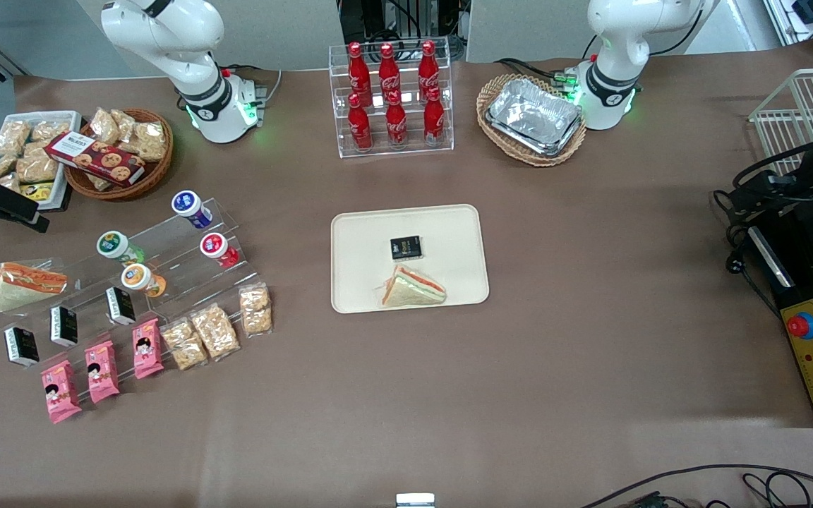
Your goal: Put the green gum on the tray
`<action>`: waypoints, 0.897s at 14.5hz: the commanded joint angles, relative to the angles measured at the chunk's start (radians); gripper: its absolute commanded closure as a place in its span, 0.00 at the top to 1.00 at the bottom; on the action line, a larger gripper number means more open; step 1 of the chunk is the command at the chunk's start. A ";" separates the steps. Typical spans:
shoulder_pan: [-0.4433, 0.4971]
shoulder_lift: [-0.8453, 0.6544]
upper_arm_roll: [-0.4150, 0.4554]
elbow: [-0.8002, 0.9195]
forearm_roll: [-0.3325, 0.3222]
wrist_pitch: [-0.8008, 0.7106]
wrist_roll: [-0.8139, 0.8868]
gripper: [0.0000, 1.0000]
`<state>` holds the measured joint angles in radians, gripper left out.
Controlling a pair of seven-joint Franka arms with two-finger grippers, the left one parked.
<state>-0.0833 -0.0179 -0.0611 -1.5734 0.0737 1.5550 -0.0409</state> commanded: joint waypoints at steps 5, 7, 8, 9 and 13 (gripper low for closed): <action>0.005 -0.019 -0.008 0.004 -0.003 0.000 0.007 1.00; 0.010 -0.022 -0.006 0.004 -0.005 -0.007 0.007 1.00; 0.013 -0.020 -0.005 0.004 -0.012 -0.007 0.007 1.00; 0.016 -0.020 0.004 0.004 -0.047 -0.007 0.007 1.00; 0.013 -0.039 0.034 -0.010 -0.075 -0.018 0.004 1.00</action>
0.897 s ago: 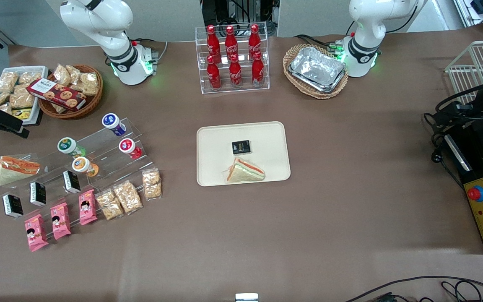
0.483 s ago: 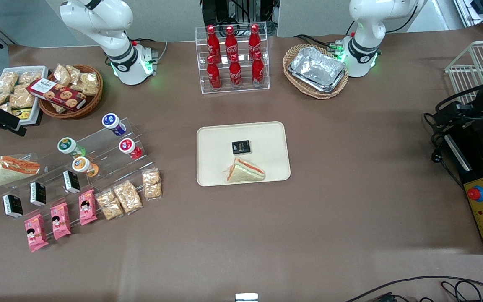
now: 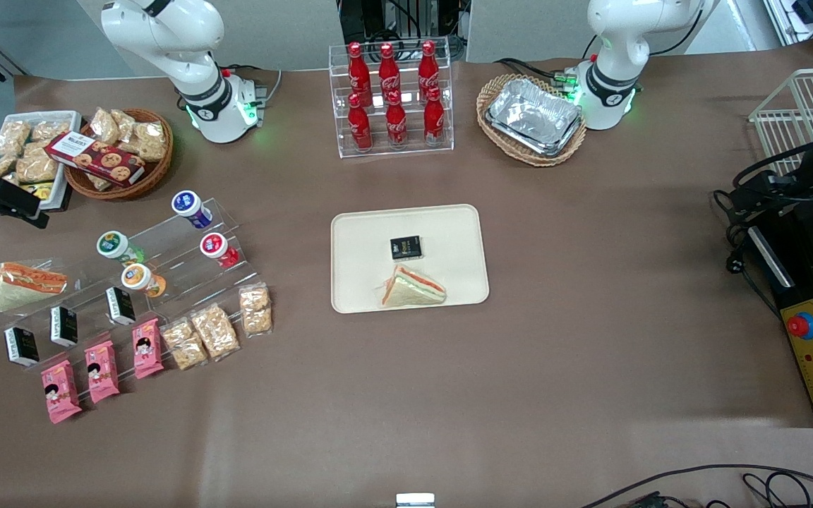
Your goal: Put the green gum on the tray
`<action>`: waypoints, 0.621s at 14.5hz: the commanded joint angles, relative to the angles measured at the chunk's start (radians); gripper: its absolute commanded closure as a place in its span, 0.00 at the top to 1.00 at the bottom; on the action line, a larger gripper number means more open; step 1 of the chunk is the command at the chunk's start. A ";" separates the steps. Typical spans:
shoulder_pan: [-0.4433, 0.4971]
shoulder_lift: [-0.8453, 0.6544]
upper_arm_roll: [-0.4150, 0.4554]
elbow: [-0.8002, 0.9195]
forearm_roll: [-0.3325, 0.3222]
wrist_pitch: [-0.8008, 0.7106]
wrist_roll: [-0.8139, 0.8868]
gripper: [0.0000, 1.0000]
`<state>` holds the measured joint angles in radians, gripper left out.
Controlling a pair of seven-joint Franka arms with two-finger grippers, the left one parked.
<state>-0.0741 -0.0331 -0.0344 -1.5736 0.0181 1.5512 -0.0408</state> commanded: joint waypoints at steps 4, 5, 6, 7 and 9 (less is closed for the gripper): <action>0.004 -0.105 0.007 -0.109 -0.023 -0.013 -0.019 1.00; 0.002 -0.152 0.005 -0.170 -0.032 0.006 -0.042 1.00; -0.001 -0.206 0.005 -0.245 -0.046 0.045 -0.069 1.00; -0.007 -0.265 0.004 -0.320 -0.049 0.082 -0.092 1.00; -0.018 -0.359 -0.011 -0.437 -0.049 0.121 -0.100 1.00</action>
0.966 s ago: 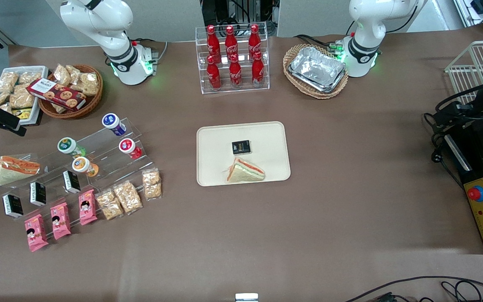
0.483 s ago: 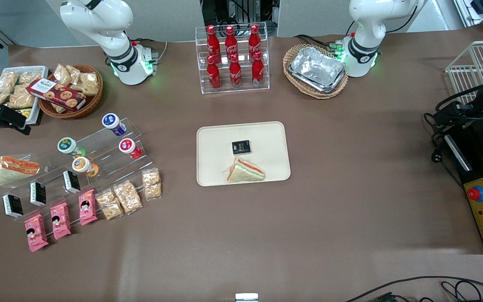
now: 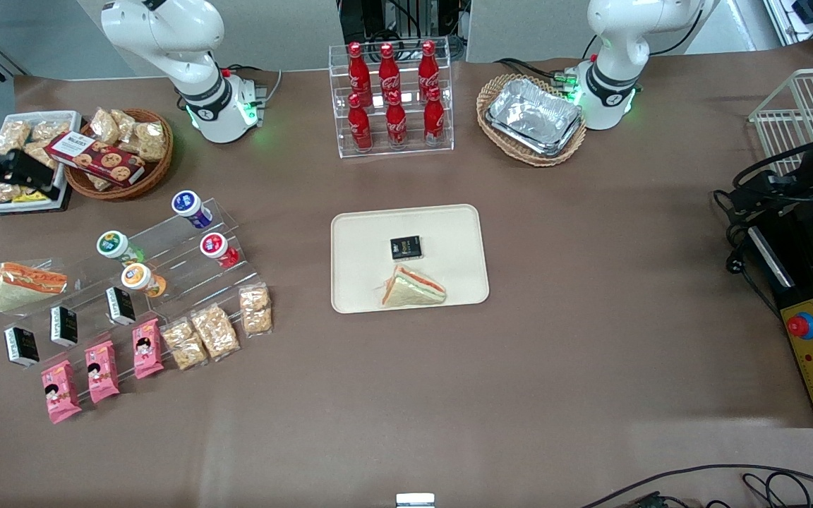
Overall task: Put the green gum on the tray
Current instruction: 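Move the right gripper down over the green gum canister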
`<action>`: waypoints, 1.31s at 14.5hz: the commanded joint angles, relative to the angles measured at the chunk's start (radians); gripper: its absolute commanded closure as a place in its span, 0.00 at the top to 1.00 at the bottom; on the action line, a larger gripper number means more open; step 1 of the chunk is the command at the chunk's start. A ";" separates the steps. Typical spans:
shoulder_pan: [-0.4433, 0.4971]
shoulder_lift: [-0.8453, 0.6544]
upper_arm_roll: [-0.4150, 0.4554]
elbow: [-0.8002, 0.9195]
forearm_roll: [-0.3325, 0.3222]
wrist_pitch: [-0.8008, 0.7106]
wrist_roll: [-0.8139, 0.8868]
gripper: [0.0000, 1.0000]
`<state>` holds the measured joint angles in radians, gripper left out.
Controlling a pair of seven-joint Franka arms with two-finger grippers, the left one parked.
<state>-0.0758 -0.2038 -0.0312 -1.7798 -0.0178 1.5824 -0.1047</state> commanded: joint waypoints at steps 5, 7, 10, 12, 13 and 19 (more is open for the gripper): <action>-0.024 -0.360 -0.029 -0.432 -0.028 0.146 -0.055 1.00; -0.024 -0.365 -0.029 -0.446 -0.028 0.150 -0.053 1.00; -0.025 -0.347 -0.030 -0.460 -0.030 0.188 -0.053 1.00; -0.024 -0.312 -0.042 -0.480 -0.030 0.229 -0.053 1.00; -0.024 -0.281 -0.045 -0.483 -0.028 0.246 -0.053 1.00; -0.024 -0.123 -0.061 -0.533 -0.028 0.402 -0.055 1.00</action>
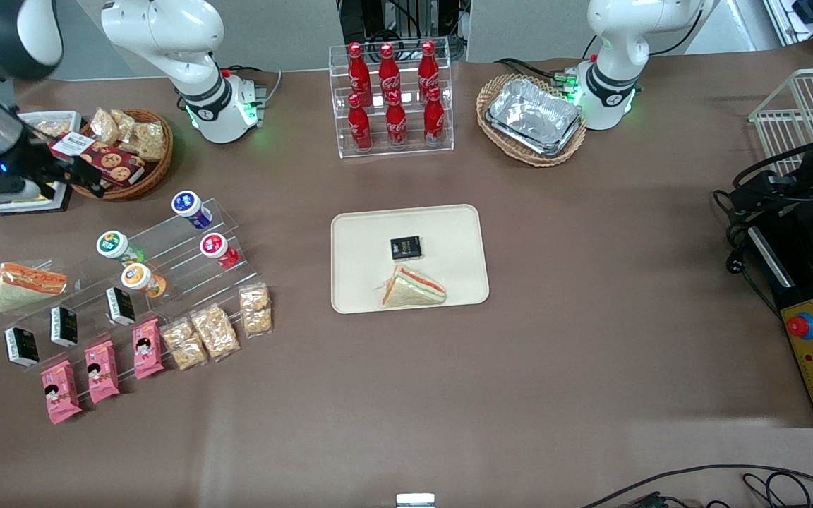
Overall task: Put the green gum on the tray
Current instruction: 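Move the right gripper down over the green gum canister, then close the right gripper on the green gum canister and lift it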
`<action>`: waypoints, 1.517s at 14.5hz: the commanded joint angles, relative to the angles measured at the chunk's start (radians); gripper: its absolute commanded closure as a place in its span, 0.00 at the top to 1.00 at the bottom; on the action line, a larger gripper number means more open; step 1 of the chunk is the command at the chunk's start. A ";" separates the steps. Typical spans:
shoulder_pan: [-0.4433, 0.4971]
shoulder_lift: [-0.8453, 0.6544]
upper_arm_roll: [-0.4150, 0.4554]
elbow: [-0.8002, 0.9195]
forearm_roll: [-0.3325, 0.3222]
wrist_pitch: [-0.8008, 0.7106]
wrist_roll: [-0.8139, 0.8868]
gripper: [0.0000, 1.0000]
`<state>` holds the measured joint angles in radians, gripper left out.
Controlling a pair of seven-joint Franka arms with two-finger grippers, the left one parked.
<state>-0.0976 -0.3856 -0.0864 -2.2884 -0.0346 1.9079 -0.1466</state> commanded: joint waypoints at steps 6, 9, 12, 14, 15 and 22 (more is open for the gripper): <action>-0.002 0.175 -0.010 -0.094 -0.011 0.235 -0.013 1.00; -0.001 0.209 -0.010 -0.111 -0.010 0.278 -0.013 1.00; -0.002 0.231 -0.010 -0.111 -0.010 0.306 -0.014 0.98; -0.002 0.237 -0.010 -0.112 -0.010 0.310 -0.014 0.97; -0.002 0.237 -0.010 -0.112 -0.010 0.310 -0.013 0.95; -0.004 0.246 -0.012 -0.106 -0.010 0.318 -0.014 0.53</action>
<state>-0.0976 -0.1508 -0.0948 -2.3971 -0.0347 2.2003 -0.1484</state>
